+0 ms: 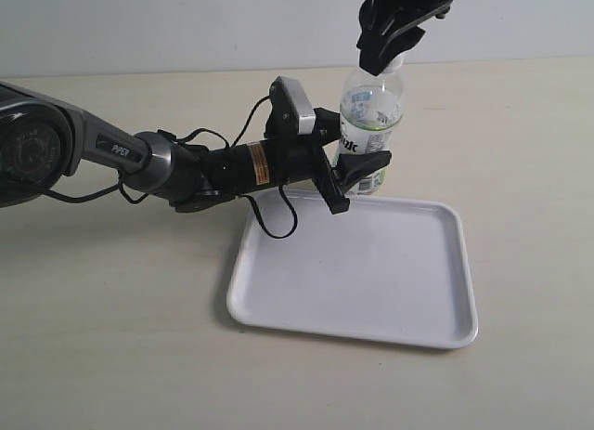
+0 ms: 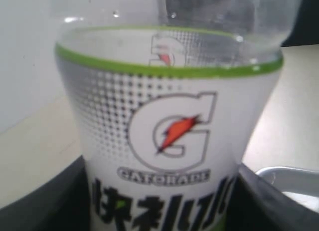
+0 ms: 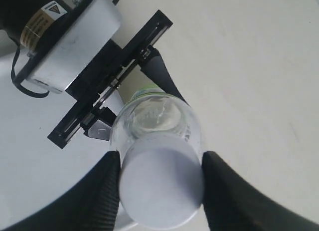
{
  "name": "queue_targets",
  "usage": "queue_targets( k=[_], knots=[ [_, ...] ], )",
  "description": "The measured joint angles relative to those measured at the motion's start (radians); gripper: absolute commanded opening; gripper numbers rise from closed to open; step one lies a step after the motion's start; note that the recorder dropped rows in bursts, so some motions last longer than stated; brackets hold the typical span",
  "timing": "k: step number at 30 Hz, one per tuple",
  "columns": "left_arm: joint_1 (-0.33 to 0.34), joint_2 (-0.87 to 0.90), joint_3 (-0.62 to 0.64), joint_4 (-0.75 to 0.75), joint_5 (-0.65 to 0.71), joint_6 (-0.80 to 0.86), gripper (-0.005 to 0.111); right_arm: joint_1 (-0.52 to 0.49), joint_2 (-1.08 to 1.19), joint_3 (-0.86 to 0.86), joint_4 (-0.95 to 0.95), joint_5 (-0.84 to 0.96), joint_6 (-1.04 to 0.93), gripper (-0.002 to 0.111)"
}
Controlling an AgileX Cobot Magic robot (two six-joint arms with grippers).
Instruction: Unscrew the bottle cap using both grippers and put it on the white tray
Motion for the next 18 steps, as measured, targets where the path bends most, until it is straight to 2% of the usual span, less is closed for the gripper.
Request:
queue_targets(
  k=[18],
  knots=[
    [0.0, 0.0, 0.0, -0.008, 0.002, -0.003, 0.0, 0.0, 0.0, 0.0, 0.004, 0.002, -0.343, 0.002]
  ],
)
